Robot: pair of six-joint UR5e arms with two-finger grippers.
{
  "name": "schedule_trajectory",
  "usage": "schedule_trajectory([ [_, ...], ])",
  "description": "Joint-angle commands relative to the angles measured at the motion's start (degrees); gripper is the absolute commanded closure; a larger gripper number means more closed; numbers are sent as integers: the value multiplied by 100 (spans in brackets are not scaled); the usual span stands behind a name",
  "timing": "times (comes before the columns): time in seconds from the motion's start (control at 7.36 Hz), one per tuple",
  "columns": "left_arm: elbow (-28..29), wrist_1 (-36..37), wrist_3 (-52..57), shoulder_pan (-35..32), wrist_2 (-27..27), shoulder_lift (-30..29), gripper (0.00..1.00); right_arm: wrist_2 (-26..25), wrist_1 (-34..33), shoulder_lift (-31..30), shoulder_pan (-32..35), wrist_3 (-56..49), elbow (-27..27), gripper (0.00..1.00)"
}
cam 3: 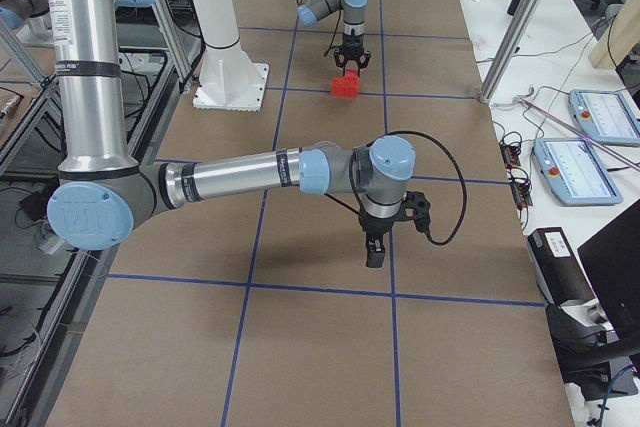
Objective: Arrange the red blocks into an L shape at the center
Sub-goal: 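Hold the red cube against the row end with the left gripper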
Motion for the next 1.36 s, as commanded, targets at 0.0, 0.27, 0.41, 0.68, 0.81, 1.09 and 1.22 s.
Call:
schedule_trajectory([
  [0.0, 31, -82, 0, 13, 9, -1, 67, 0, 0, 0, 5, 9, 0, 0],
  [0.27, 66, -109, -18, 13, 17, -1, 62, 0, 0, 0, 5, 9, 0, 0],
  [0.41, 66, -118, -435, 13, 9, -1, 44, -9, 0, 9, 5, 9, 0, 0],
  [0.68, 66, -118, -712, 30, 9, -1, 14, -9, 0, 9, -4, 9, 0, 0],
  [0.81, 66, -118, -712, 30, 9, -1, 8, -9, 0, 9, -4, 9, 0, 0],
  [1.09, 57, -127, -677, 39, 9, -9, 2, -9, 0, 9, -4, 9, 0, 0],
  [1.22, 5, -127, -651, 31, 0, -9, 2, 0, 0, 9, 5, 9, 0, 0],
])
